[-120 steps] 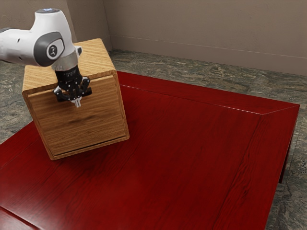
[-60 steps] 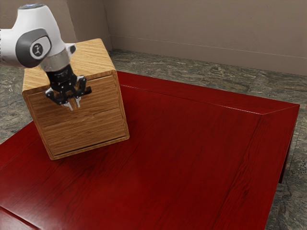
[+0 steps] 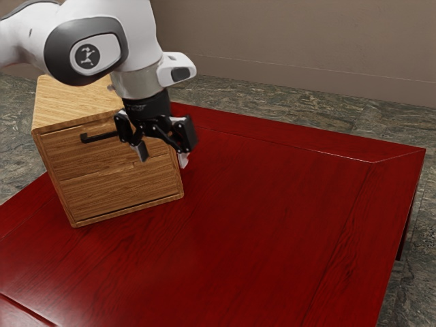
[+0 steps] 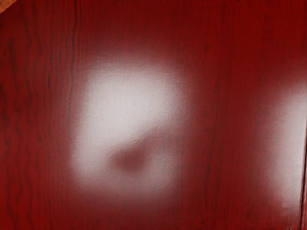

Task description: Push the drawer handle with one arm to close the drawer

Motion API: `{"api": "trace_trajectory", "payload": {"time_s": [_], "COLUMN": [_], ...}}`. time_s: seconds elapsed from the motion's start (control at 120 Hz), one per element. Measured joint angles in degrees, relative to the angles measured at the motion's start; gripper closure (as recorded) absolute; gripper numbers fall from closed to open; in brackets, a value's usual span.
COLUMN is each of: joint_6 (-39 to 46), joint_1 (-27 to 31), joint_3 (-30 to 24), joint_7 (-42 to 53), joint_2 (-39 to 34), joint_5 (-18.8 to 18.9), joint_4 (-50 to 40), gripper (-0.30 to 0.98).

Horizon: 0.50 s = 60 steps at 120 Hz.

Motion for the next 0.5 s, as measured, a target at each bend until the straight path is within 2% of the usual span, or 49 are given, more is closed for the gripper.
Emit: {"api": "trace_trajectory", "payload": {"time_s": [0.117, 0.283, 0.408, 0.5], "joint_6": [-0.6, -1.1, -1.2, -1.2], "joint_1": [0.1, 1.4, 9.6, 14.0], "joint_3": [0.3, 0.5, -4.1, -5.3], "joint_7": [5.3, 11.4, 15.0, 19.0], "joint_2": [0.2, 0.8, 2.0, 3.8], "joint_5": [1.9, 2.9, 2.9, 2.8], "joint_4": [-0.2, -0.1, 0.2, 1.8], "gripper": [0.03, 0.01, 0.01, 0.00]}}
